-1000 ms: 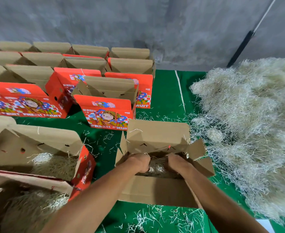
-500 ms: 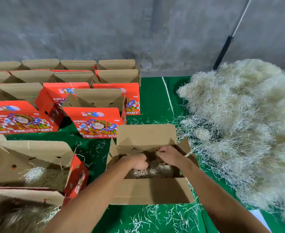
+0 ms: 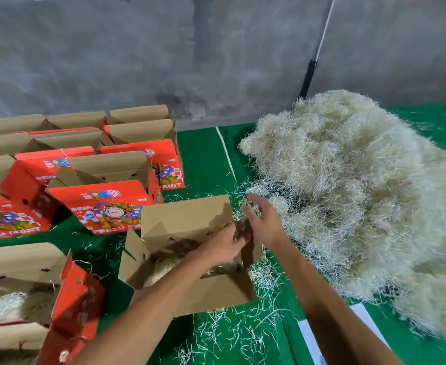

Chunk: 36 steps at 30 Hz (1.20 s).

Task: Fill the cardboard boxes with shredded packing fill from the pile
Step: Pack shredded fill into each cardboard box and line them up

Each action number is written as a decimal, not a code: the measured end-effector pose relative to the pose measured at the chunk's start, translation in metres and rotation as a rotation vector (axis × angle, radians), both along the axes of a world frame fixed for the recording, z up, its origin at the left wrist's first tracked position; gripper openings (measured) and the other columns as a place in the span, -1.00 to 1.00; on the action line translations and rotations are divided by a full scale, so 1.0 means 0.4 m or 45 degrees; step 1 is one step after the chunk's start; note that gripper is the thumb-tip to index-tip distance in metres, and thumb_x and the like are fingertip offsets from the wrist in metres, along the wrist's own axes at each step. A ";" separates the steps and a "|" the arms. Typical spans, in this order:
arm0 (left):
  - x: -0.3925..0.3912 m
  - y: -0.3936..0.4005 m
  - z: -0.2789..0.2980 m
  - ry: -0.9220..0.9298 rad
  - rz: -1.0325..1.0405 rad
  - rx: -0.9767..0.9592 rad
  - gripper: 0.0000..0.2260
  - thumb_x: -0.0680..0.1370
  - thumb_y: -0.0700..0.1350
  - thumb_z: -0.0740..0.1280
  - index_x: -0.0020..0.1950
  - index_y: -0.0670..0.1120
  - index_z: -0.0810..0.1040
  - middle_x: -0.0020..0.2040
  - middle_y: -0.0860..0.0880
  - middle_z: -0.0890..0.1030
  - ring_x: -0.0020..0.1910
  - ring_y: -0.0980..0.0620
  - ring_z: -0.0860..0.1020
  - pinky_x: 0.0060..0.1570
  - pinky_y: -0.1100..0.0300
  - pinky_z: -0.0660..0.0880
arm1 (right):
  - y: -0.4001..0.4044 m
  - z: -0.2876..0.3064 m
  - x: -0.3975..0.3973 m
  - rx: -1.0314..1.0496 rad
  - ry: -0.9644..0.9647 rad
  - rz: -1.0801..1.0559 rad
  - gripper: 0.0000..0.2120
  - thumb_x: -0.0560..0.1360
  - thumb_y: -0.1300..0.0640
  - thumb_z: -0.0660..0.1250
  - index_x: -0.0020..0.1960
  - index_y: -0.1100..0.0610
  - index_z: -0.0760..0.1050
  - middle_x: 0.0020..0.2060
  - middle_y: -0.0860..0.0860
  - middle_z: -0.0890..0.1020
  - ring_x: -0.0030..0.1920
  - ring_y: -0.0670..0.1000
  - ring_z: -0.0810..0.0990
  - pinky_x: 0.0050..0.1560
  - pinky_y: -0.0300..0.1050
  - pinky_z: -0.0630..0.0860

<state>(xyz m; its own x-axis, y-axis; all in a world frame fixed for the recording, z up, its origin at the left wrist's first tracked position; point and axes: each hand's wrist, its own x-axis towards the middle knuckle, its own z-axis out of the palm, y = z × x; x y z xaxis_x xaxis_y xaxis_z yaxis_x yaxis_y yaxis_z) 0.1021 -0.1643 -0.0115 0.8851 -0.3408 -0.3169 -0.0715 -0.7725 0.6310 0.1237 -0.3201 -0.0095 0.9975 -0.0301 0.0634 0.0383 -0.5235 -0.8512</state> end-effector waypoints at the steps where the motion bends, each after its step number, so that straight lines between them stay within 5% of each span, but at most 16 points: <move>1: -0.007 -0.001 0.002 -0.028 0.007 0.007 -0.72 0.62 0.18 0.23 0.21 0.04 0.45 -0.02 0.05 0.61 -0.12 0.09 0.59 -0.01 0.02 0.59 | -0.007 -0.010 -0.009 0.104 0.043 -0.011 -0.52 0.62 -0.08 0.23 0.46 0.13 0.36 0.26 -0.06 0.49 0.22 -0.12 0.45 0.29 -0.14 0.41; 3: -0.027 0.016 0.007 0.035 -0.084 0.059 -0.42 0.47 0.42 0.28 0.35 0.11 0.37 0.29 0.04 0.53 0.19 0.06 0.53 0.24 0.00 0.49 | -0.012 -0.030 -0.022 0.361 0.244 0.048 -0.54 0.56 -0.15 0.27 0.36 0.07 0.41 0.10 -0.01 0.56 0.05 -0.07 0.55 0.12 0.00 0.59; 5: -0.055 0.031 0.013 0.271 -0.203 0.183 0.02 0.20 0.59 0.37 0.53 0.19 0.11 0.54 0.08 0.29 0.38 0.05 0.38 0.28 0.13 0.35 | -0.001 -0.041 -0.031 0.658 0.440 0.166 -0.70 0.51 -0.06 0.35 0.14 0.10 0.47 -0.10 0.06 0.56 -0.16 -0.01 0.58 -0.19 -0.09 0.57; 7: -0.071 0.041 0.026 0.446 -0.274 0.316 0.30 0.07 0.57 0.46 0.59 0.17 -0.19 0.62 0.05 0.11 0.48 0.02 0.30 0.30 0.17 0.31 | 0.027 -0.044 -0.022 0.928 0.535 0.178 -0.76 0.49 0.03 0.36 0.05 0.16 0.49 -0.13 0.13 0.55 -0.19 0.06 0.56 -0.20 -0.09 0.51; 9: -0.079 0.044 0.040 0.507 -0.311 0.358 0.37 0.07 0.50 0.52 0.58 0.15 -0.30 0.63 0.01 -0.01 0.54 -0.02 0.20 0.41 0.05 0.29 | 0.052 -0.043 0.004 0.925 0.551 0.123 -0.72 0.54 0.03 0.32 0.14 0.20 0.52 -0.05 0.15 0.58 -0.09 0.09 0.57 -0.07 -0.04 0.52; 11: -0.091 0.047 0.055 0.546 -0.343 0.399 0.35 0.12 0.42 0.56 0.57 0.14 -0.33 0.63 0.01 -0.13 0.59 -0.04 0.05 0.51 -0.04 0.14 | 0.076 -0.039 0.030 0.886 0.543 0.202 -0.76 0.53 0.10 0.29 0.11 0.22 0.48 -0.06 0.12 0.59 -0.13 0.06 0.58 -0.12 -0.09 0.52; 14: -0.113 0.063 0.061 0.450 -0.347 0.468 0.25 0.22 0.29 0.58 0.59 0.12 -0.25 0.63 0.04 -0.14 0.60 -0.02 0.00 0.49 -0.06 0.07 | 0.107 -0.042 0.057 0.875 0.589 0.214 -0.68 0.51 0.21 0.29 0.26 0.20 0.47 0.11 0.09 0.65 0.09 0.07 0.64 0.05 -0.05 0.57; 17: -0.132 0.085 0.048 0.346 -0.349 0.507 0.19 0.24 0.32 0.54 0.60 0.17 -0.21 0.61 0.07 -0.24 0.59 0.01 -0.20 0.53 -0.20 -0.10 | 0.128 -0.044 0.076 0.853 0.607 0.214 -0.75 0.52 0.31 0.21 0.13 0.15 0.54 -0.22 -0.06 0.73 -0.24 -0.11 0.71 -0.35 -0.31 0.54; 19: -0.144 0.098 0.035 0.386 -0.342 0.567 0.22 0.21 0.34 0.54 0.58 0.21 -0.26 0.59 0.10 -0.31 0.56 0.01 -0.29 0.51 -0.27 -0.19 | 0.141 -0.046 0.089 0.823 0.606 0.213 -0.79 0.52 0.29 0.20 0.07 0.13 0.55 -0.27 -0.04 0.70 -0.30 -0.09 0.68 -0.38 -0.28 0.53; 23: -0.152 0.124 0.041 0.277 -0.299 0.558 0.02 0.37 0.13 0.53 0.60 0.18 -0.12 0.62 0.06 -0.02 0.57 -0.07 0.04 0.49 -0.23 0.13 | 0.160 -0.047 0.119 0.848 0.520 0.042 -0.79 0.58 0.21 0.26 0.05 -0.10 0.51 -0.10 -0.16 0.59 -0.13 -0.17 0.55 -0.20 -0.23 0.45; 25: -0.146 0.144 0.058 0.265 -0.223 0.453 -0.20 0.46 0.04 0.43 0.57 0.21 0.03 0.52 0.00 0.27 0.36 -0.08 0.41 0.22 -0.05 0.48 | 0.163 -0.047 0.132 0.826 0.482 0.027 -0.77 0.59 0.22 0.26 0.05 -0.11 0.53 -0.08 -0.16 0.59 -0.11 -0.15 0.55 -0.17 -0.22 0.46; 27: -0.137 0.156 0.086 0.262 -0.153 0.356 -0.41 0.52 -0.12 0.32 0.48 0.27 0.23 0.30 -0.02 0.49 0.02 -0.05 0.60 -0.09 0.06 0.60 | 0.165 -0.047 0.140 0.807 0.473 0.038 -0.75 0.59 0.25 0.24 0.08 -0.05 0.58 -0.04 -0.12 0.63 -0.05 -0.08 0.59 -0.07 -0.18 0.54; 30: -0.107 0.172 0.131 0.069 -0.128 0.509 -0.60 0.52 -0.27 0.26 0.25 0.12 0.56 -0.03 -0.05 0.64 -0.22 -0.08 0.60 -0.31 0.16 0.51 | 0.172 -0.048 0.141 0.669 0.417 0.105 -0.72 0.59 0.23 0.21 -0.02 -0.04 0.65 -0.11 -0.10 0.70 -0.03 -0.01 0.63 -0.03 -0.14 0.53; 33: -0.086 0.187 0.164 -0.013 -0.158 0.707 -0.78 0.49 -0.32 0.31 0.04 -0.08 0.64 -0.21 -0.06 0.61 -0.32 -0.05 0.55 -0.40 0.19 0.36 | 0.179 -0.056 0.139 0.596 0.431 0.078 -0.72 0.54 0.28 0.17 -0.01 0.06 0.64 0.01 0.02 0.68 0.08 0.06 0.60 0.12 0.00 0.51; 36: -0.074 0.218 0.183 -0.125 -0.153 0.861 -0.82 0.48 -0.31 0.34 0.00 -0.09 0.65 -0.21 -0.06 0.60 -0.28 -0.08 0.54 -0.31 0.13 0.39 | 0.193 -0.044 0.139 0.575 0.504 0.018 -0.67 0.52 0.36 0.13 0.09 0.14 0.60 -0.03 0.11 0.67 -0.17 -0.02 0.54 -0.27 -0.24 0.49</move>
